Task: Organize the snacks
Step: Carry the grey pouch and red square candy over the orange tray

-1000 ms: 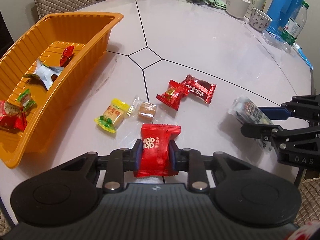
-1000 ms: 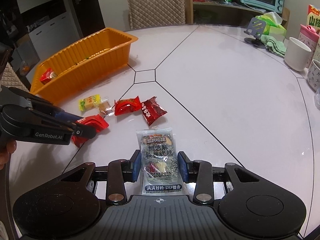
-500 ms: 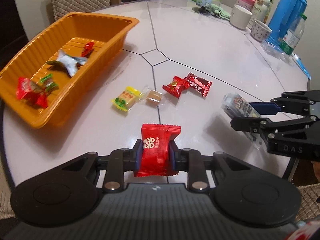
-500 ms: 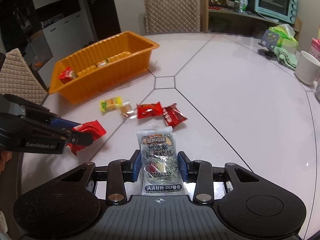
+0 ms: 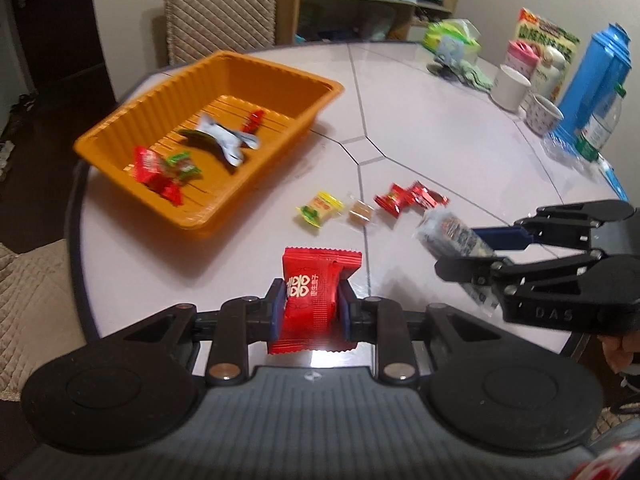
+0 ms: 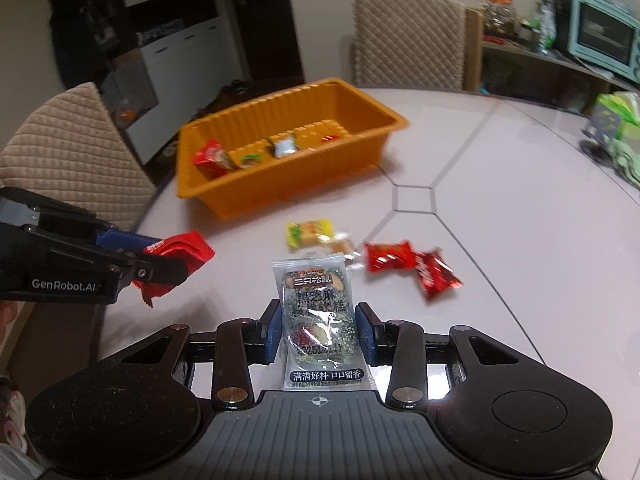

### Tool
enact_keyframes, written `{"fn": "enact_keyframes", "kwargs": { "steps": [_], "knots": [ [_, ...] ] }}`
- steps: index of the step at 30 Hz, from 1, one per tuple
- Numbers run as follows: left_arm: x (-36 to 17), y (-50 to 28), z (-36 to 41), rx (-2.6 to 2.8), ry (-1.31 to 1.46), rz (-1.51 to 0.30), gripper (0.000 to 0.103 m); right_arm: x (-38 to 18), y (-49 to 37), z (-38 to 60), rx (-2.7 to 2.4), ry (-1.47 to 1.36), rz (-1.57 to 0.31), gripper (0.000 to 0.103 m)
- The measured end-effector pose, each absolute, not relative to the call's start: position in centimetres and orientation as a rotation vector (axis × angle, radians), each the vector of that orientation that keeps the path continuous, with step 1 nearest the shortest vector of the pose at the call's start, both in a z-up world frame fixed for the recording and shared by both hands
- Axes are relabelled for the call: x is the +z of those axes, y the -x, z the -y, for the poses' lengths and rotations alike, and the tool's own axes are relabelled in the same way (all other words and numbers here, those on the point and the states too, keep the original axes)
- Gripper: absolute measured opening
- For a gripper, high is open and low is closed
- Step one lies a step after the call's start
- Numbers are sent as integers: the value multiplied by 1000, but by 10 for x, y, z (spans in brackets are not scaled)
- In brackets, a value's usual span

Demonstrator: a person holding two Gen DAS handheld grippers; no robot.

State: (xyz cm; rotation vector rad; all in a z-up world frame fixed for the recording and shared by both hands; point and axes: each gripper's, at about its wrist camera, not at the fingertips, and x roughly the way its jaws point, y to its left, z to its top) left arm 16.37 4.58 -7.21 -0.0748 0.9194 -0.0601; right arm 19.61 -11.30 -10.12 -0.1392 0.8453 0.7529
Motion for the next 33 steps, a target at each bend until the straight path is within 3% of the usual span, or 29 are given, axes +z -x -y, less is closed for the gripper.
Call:
{"fn": "enact_keyframes", "kwargs": {
  "steps": [18, 33],
  "knots": [
    [-30, -191, -102, 79, 122, -815, 24, -74, -240, 37, 860, 101, -789, 39],
    [-38, -265, -138, 152, 139, -821, 24, -69, -308, -18, 799, 72, -772, 39]
  ]
}}
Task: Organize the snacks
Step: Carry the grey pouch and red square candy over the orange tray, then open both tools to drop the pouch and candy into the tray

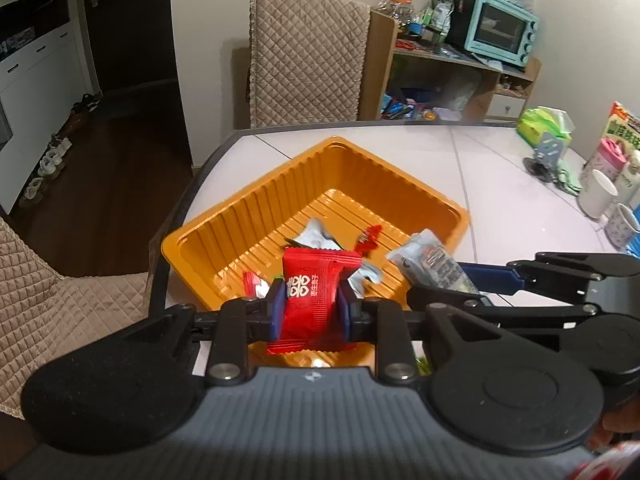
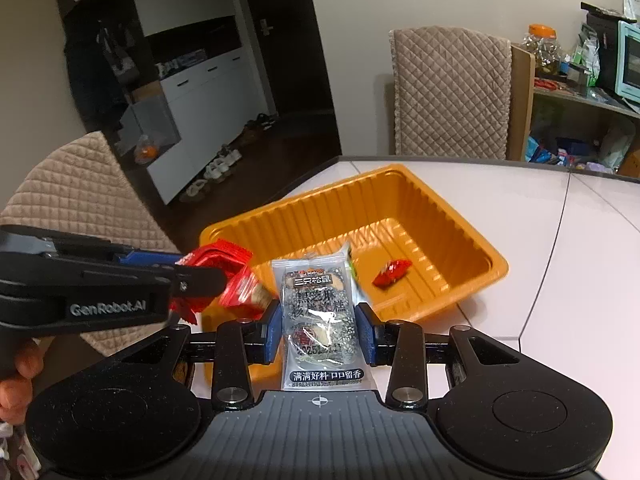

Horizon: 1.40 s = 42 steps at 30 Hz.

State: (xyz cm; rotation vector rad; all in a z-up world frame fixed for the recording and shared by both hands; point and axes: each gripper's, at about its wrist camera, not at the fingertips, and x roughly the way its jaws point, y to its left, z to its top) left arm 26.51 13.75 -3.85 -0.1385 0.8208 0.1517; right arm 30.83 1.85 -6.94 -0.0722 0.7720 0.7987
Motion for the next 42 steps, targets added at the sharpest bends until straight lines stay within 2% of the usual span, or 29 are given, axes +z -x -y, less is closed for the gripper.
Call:
{"fn": "enact_keyframes", "kwargs": {
  "steps": [18, 42],
  "knots": [
    [-69, -329, -166, 178, 134, -873, 24, -97, -376, -47, 710, 91, -787, 39],
    [-87, -356, -183, 200, 148, -909, 24, -108, -401, -46, 666, 89, -796, 39]
  ]
}}
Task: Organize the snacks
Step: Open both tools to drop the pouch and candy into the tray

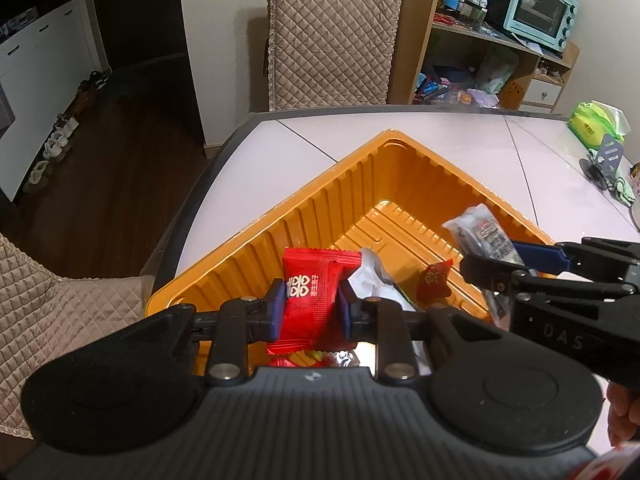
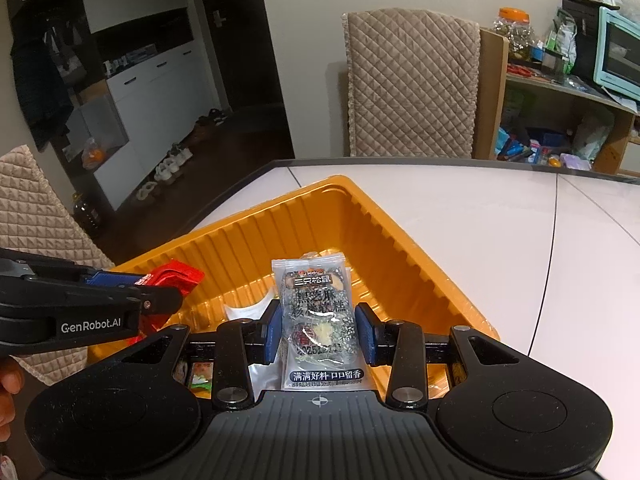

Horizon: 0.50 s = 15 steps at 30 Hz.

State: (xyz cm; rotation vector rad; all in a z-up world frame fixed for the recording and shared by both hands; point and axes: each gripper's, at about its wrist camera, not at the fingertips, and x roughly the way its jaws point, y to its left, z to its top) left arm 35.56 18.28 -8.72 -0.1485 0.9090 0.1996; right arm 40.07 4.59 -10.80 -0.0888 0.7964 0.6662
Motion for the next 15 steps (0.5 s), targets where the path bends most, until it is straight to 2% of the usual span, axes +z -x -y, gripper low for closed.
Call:
{"fn": "enact_keyframes", "kwargs": {
  "steps": [4, 7, 15],
  "knots": [
    [-89, -359, -183, 212, 151, -906, 26, -109, -404, -44, 655, 87, -798, 39],
    [-89, -361, -184, 214, 158, -901, 39, -110, -406, -44, 650, 88, -798, 39],
    [-90, -363, -185, 208, 154, -900, 40, -114, -414, -42, 627, 93, -800, 39]
  ]
}}
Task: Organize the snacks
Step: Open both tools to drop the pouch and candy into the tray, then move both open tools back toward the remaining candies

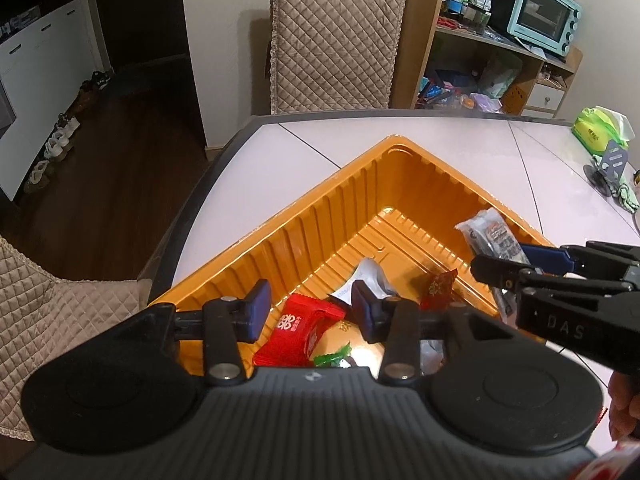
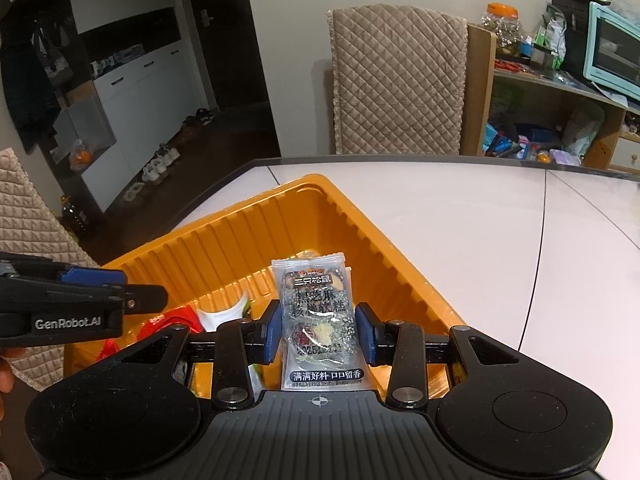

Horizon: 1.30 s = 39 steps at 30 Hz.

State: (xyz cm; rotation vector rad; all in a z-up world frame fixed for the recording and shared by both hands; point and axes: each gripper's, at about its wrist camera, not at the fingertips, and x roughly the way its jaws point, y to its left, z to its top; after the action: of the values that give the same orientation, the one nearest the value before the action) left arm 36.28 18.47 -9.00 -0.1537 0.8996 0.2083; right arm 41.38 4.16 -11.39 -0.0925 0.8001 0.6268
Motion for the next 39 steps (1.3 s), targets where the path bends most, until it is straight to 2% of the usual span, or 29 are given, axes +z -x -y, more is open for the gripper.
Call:
{"fn": "enact_keyframes", "kwargs": {
  "steps": [11, 13, 15, 17, 28, 39],
  "knots": [
    [-92, -363, -186, 213, 159, -909, 40, -113, -417, -37, 606, 78, -753, 41],
    [-93, -362, -186, 213, 161, -912, 41, -111, -416, -35, 604, 64, -739, 44],
    [-93, -360, -186, 212, 161, -914, 41, -109, -414, -34, 597, 55, -725, 55],
    [-93, -358, -185, 210, 158, -914, 41, -107, -412, -32, 606, 47, -722, 57],
    [-76, -330, -181, 206, 175, -890, 41, -98, -384, -19, 640, 34, -757, 59],
    [-50, -286, -168, 212, 188, -850, 46, -79, -342, -1, 664, 15, -756, 59]
  ]
}}
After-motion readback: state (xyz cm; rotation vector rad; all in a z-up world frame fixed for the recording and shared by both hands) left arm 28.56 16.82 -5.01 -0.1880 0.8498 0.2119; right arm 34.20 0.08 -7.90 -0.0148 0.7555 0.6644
